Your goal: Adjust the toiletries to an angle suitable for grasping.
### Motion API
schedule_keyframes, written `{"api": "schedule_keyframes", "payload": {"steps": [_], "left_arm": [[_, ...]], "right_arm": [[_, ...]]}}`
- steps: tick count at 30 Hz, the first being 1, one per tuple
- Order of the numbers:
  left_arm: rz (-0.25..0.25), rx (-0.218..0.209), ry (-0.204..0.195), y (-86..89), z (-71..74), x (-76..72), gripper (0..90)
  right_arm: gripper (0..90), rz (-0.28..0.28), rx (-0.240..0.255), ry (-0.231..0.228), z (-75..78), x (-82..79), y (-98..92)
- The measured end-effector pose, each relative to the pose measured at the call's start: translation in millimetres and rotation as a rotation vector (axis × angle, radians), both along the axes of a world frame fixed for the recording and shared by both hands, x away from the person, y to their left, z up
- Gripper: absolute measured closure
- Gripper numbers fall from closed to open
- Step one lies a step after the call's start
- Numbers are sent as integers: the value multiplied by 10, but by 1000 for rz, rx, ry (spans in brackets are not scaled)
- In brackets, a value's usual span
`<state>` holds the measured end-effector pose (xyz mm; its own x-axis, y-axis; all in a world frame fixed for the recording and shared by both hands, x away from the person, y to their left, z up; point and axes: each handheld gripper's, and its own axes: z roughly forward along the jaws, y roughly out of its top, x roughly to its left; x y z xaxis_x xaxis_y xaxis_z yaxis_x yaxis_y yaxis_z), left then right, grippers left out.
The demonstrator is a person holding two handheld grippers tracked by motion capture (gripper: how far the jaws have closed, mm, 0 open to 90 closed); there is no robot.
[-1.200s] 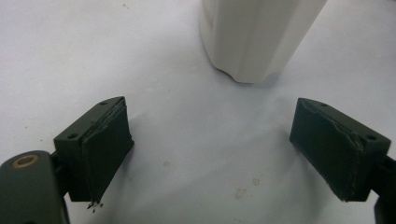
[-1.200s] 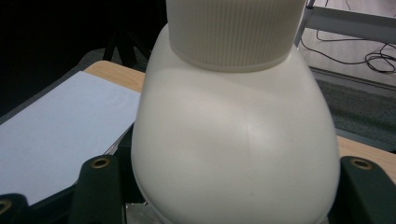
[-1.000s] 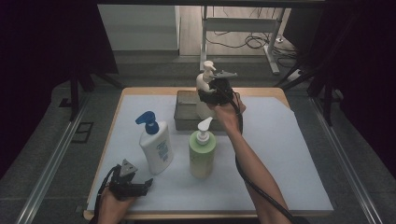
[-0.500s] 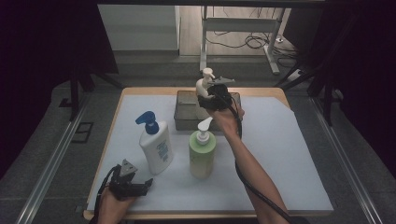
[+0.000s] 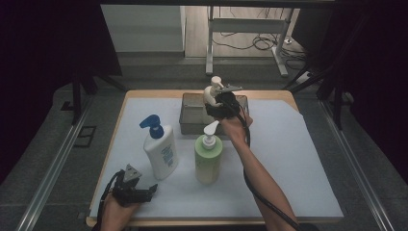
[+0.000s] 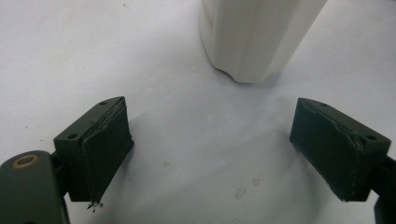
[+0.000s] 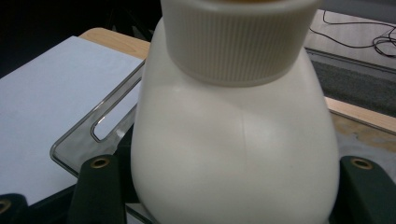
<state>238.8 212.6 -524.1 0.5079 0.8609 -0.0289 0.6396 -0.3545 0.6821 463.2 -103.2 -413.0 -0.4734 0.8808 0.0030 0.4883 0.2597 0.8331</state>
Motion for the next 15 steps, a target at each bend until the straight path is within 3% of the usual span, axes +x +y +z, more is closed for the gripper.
{"api": "schedule_keyframes", "payload": {"steps": [15], "left_arm": [[0, 0, 0, 0, 0, 0, 121]], "right_arm": [[353, 23, 2, 12, -5, 33, -24]]}}
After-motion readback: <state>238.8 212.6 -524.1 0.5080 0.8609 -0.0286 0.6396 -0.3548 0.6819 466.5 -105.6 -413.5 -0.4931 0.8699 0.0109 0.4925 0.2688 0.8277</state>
